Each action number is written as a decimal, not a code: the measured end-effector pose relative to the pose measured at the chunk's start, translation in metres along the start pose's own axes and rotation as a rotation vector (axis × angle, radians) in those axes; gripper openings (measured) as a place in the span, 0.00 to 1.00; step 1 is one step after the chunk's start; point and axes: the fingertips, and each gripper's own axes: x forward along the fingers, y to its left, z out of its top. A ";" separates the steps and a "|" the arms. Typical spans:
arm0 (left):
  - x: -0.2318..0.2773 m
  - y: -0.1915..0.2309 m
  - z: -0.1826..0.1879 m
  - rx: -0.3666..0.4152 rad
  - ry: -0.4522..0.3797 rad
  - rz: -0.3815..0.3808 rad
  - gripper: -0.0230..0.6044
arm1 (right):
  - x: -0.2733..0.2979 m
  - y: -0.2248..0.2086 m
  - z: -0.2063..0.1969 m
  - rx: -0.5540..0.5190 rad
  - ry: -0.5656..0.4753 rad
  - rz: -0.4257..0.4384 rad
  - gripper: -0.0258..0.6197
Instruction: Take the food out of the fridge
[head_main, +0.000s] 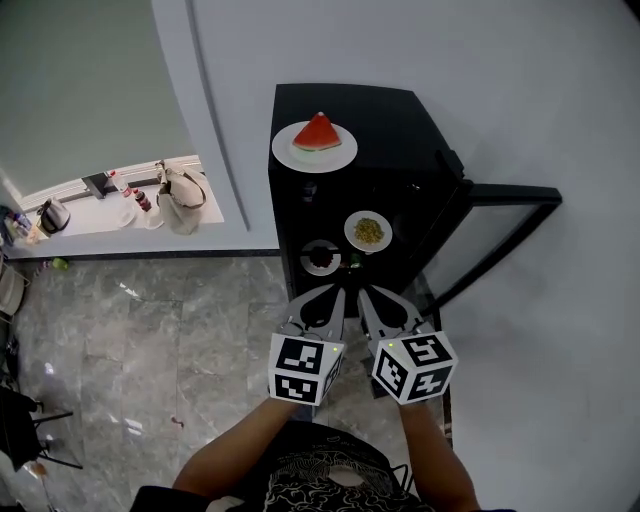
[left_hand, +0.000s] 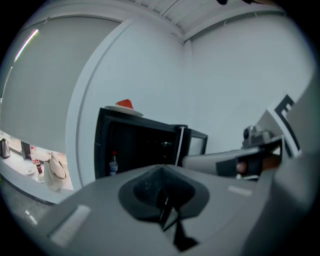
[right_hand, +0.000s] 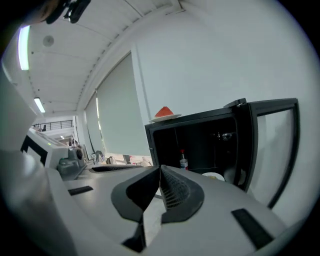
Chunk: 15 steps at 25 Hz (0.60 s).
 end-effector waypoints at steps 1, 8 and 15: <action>0.000 -0.002 -0.002 0.000 0.005 -0.004 0.04 | -0.001 0.000 -0.003 -0.012 0.005 -0.006 0.05; 0.005 -0.007 -0.004 -0.001 0.007 -0.013 0.04 | -0.001 -0.003 -0.008 0.013 0.004 -0.011 0.05; 0.026 -0.004 -0.016 -0.005 0.019 -0.040 0.04 | 0.012 -0.026 -0.024 0.174 -0.026 -0.012 0.05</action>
